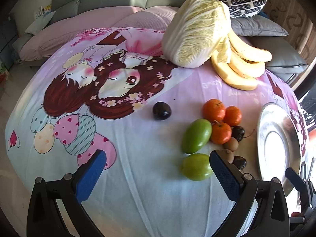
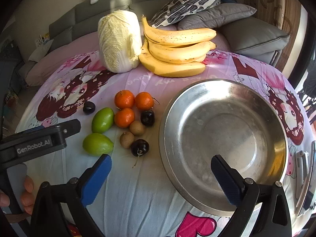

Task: Organize fruits
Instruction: 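Grasp a dark cherry with the right tool while the left tool grasps a green oval fruit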

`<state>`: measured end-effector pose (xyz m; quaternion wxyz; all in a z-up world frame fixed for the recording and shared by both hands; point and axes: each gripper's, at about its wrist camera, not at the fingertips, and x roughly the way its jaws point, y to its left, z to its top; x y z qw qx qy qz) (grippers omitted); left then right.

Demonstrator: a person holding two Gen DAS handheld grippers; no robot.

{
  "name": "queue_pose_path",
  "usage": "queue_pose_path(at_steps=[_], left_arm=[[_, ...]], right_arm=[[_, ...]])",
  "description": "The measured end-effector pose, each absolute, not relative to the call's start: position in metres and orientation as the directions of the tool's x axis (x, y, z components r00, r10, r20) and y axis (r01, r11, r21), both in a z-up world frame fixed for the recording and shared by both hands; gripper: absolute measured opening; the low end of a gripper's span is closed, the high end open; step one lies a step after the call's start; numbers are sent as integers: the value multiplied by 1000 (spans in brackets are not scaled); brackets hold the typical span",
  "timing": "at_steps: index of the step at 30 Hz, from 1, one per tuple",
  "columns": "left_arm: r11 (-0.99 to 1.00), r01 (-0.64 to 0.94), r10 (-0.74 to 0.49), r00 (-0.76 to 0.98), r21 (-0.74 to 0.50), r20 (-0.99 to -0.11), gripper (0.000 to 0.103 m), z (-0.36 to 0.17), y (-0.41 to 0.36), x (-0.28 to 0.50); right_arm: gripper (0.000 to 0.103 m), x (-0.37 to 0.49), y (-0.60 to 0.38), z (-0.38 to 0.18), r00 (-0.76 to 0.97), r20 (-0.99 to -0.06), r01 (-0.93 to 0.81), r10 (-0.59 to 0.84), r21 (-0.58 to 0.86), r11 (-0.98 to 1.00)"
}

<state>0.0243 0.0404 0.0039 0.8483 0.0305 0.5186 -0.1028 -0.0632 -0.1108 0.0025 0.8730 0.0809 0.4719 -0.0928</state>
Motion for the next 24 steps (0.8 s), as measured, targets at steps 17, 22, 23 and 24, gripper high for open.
queue_pose_path(at_steps=[17, 22, 23, 24], left_arm=[[928, 308, -287, 224, -211, -931, 78, -30, 5, 29], [923, 332, -273, 208, -195, -939, 71, -36, -8, 32], [923, 335, -265, 204, -188, -942, 67, -38, -11, 33], [923, 337, -264, 198, -188, -944, 65, -40, -12, 34]], right_arm=[[85, -55, -96, -11, 516, -855, 177, -46, 54, 983], [85, -55, -101, -12, 509, -860, 191, -51, 55, 980], [85, -55, -102, -12, 508, -860, 192, -52, 54, 980], [85, -55, -101, -13, 504, -862, 191, -55, 49, 980]])
